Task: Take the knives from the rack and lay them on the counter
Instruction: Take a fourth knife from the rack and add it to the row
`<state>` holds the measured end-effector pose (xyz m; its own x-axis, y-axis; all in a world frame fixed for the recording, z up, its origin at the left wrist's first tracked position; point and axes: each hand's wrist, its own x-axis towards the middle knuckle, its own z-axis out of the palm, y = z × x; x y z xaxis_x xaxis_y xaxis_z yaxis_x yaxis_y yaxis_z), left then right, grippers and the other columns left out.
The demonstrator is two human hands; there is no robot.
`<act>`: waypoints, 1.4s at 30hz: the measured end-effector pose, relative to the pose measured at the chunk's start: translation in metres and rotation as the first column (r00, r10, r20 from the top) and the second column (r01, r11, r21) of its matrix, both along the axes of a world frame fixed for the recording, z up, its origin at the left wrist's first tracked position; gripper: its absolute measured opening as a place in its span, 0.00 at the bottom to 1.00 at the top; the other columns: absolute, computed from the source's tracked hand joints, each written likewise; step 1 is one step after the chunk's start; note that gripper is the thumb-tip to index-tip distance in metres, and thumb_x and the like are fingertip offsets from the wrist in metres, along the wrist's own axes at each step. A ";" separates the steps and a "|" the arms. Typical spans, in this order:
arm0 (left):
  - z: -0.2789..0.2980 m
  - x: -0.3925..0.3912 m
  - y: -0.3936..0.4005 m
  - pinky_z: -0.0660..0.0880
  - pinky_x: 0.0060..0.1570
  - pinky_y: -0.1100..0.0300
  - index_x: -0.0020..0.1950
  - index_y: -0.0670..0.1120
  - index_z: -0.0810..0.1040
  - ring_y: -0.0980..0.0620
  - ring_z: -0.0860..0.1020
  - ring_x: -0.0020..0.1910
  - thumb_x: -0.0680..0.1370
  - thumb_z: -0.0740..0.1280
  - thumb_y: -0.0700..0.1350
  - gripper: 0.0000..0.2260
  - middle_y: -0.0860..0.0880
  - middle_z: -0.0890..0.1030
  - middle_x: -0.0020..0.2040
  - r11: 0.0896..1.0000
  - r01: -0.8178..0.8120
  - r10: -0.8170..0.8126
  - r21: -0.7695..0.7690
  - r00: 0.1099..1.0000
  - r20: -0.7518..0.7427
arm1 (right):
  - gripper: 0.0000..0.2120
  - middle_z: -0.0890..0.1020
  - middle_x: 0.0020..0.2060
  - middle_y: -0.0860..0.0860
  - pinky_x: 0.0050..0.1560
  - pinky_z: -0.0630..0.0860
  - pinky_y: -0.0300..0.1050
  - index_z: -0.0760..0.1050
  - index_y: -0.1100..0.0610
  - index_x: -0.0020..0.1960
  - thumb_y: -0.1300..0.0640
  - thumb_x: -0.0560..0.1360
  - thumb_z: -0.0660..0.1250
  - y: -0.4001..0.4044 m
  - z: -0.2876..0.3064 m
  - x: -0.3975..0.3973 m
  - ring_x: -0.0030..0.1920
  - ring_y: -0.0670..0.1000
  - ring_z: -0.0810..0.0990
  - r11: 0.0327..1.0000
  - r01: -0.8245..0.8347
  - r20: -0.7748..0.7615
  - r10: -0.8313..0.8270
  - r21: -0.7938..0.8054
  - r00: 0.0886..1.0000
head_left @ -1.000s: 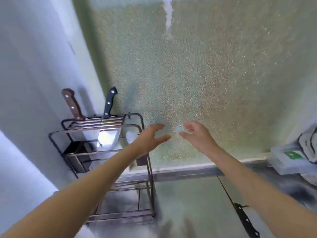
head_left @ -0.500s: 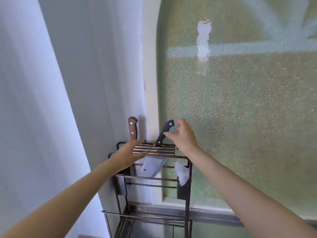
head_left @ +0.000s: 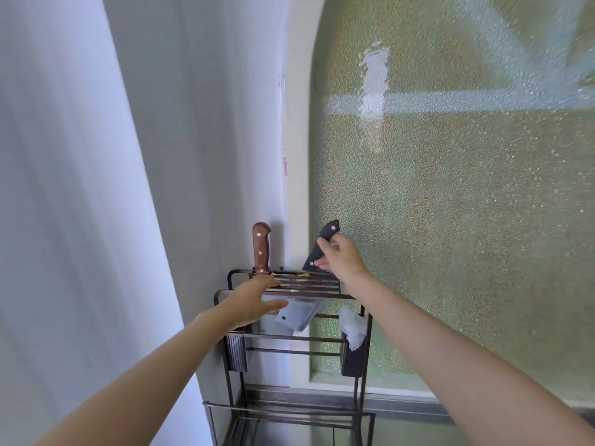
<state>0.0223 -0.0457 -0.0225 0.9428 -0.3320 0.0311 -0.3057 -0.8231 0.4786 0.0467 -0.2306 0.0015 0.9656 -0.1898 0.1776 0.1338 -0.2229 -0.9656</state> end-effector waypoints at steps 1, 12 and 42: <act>0.000 0.000 0.000 0.62 0.69 0.58 0.71 0.45 0.65 0.50 0.66 0.71 0.76 0.65 0.52 0.26 0.47 0.67 0.73 1.000 0.000 0.000 -0.005 1.000 -0.002 | 0.06 0.79 0.43 0.59 0.44 0.80 0.49 0.70 0.58 0.47 0.56 0.78 0.60 0.000 0.006 0.000 0.32 0.50 0.80 1.000 0.005 0.026 -0.005 0.008 1.000; 0.065 0.000 -0.045 0.66 0.62 0.62 0.69 0.47 0.66 0.43 0.75 0.60 0.76 0.65 0.44 0.22 0.46 0.73 0.66 0.943 -0.038 0.129 -0.330 0.958 0.257 | 0.10 0.75 0.35 0.53 0.31 0.77 0.31 0.66 0.55 0.39 0.57 0.79 0.57 -0.028 0.091 -0.040 0.29 0.45 0.81 0.992 -0.039 0.364 -0.006 0.118 0.931; -0.082 -0.079 -0.373 0.73 0.45 0.57 0.52 0.47 0.82 0.46 0.80 0.52 0.78 0.62 0.48 0.11 0.49 0.84 0.53 0.826 0.564 -0.518 -0.021 0.772 0.367 | 0.14 0.79 0.39 0.56 0.39 0.68 0.46 0.75 0.62 0.49 0.52 0.78 0.57 -0.327 -0.075 -0.255 0.38 0.54 0.75 0.764 0.078 -0.379 -0.403 -0.640 0.833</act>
<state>-0.0562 -0.4184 -0.1047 0.5320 -0.7559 0.3816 -0.8401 -0.4146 0.3499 -0.2084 -0.5580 -0.0732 0.8868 -0.4446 -0.1260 -0.4349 -0.7105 -0.5532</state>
